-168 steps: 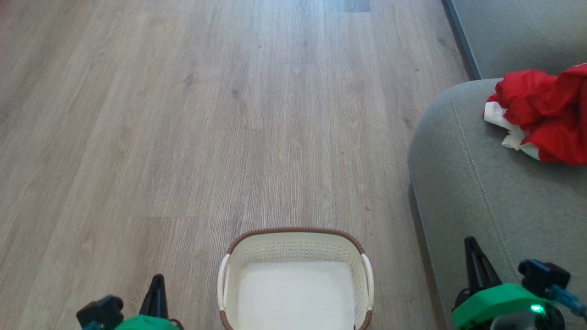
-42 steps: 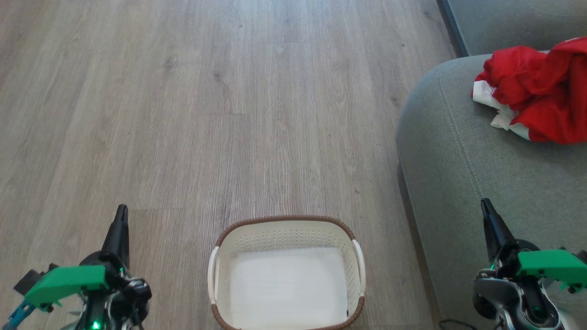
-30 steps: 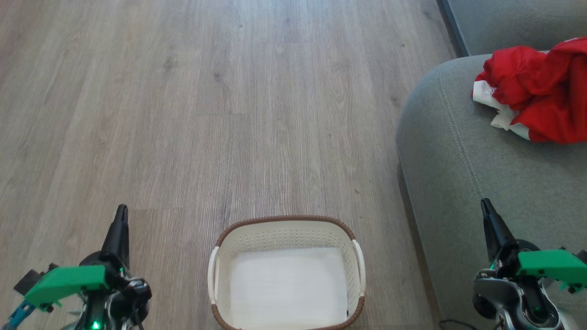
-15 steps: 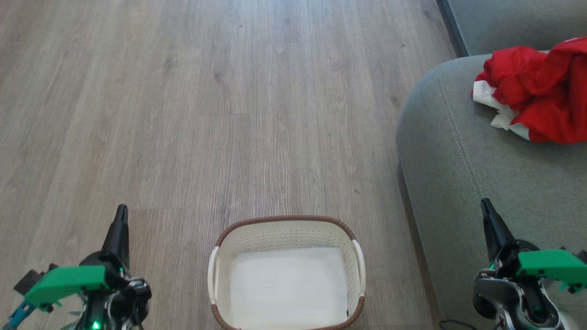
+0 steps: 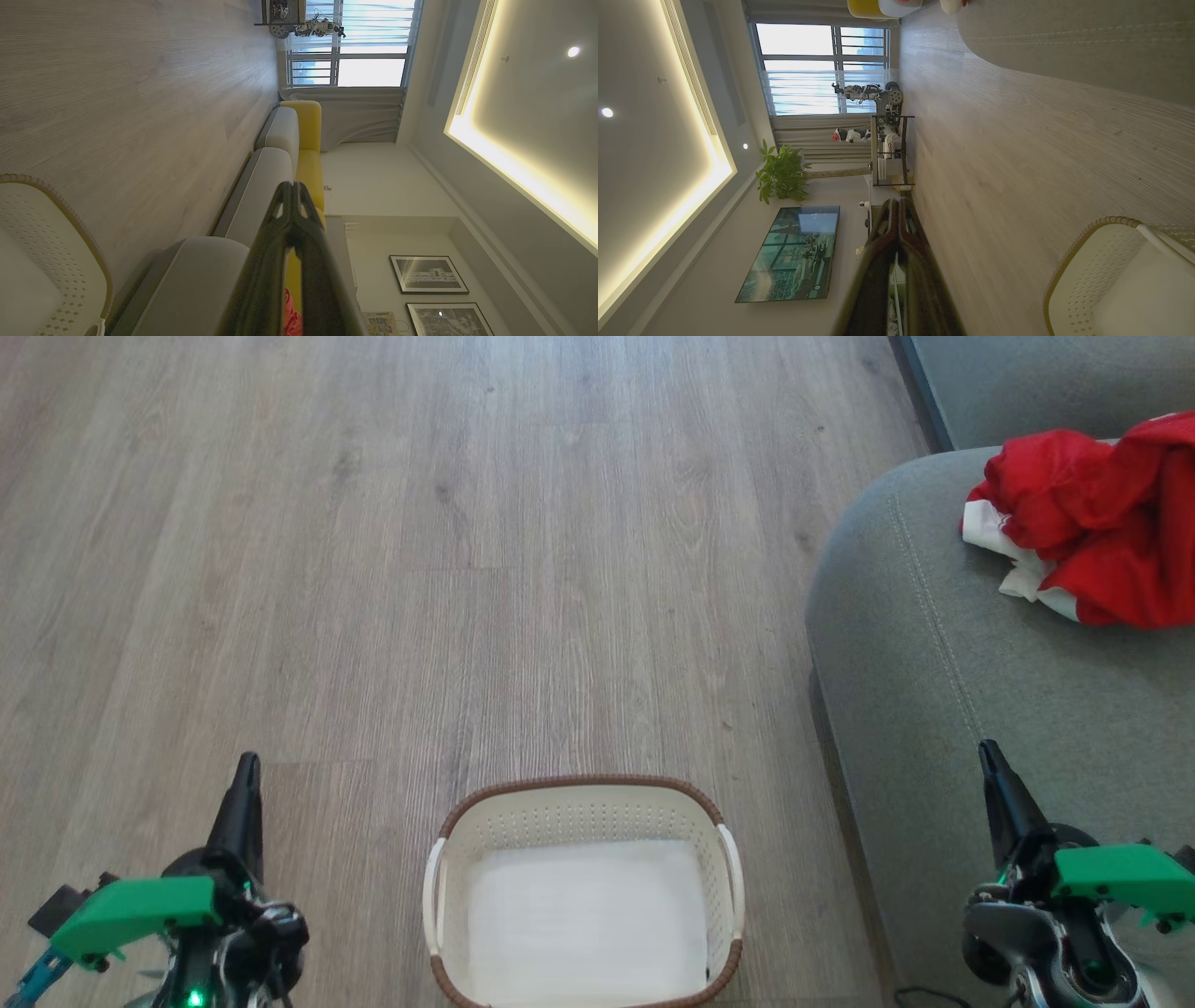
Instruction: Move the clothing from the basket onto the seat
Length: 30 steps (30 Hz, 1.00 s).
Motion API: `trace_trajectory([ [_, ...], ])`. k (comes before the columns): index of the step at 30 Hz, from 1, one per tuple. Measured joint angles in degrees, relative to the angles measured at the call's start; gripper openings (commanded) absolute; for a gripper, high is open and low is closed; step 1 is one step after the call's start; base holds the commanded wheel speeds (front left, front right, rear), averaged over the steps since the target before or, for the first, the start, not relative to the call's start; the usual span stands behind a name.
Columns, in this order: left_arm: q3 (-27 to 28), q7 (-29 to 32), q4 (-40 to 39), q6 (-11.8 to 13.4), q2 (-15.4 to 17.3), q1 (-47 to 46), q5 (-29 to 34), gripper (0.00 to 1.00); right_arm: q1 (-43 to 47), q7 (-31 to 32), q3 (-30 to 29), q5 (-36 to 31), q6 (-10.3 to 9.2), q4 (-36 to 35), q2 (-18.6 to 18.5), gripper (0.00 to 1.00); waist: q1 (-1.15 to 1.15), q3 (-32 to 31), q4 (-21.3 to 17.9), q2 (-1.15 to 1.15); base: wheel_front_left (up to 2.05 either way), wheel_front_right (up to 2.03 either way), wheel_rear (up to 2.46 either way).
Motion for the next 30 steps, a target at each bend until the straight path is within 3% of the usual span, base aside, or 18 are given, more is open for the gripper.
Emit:
trace_trajectory([
  [30,0.0,0.0,0.0,0.0,0.0,0.0,0.0,0.0,0.0,0.0,0.0,0.0,0.0,0.0,0.0,0.0,0.0,0.0,0.0,0.0,0.0,0.0,0.0],
])
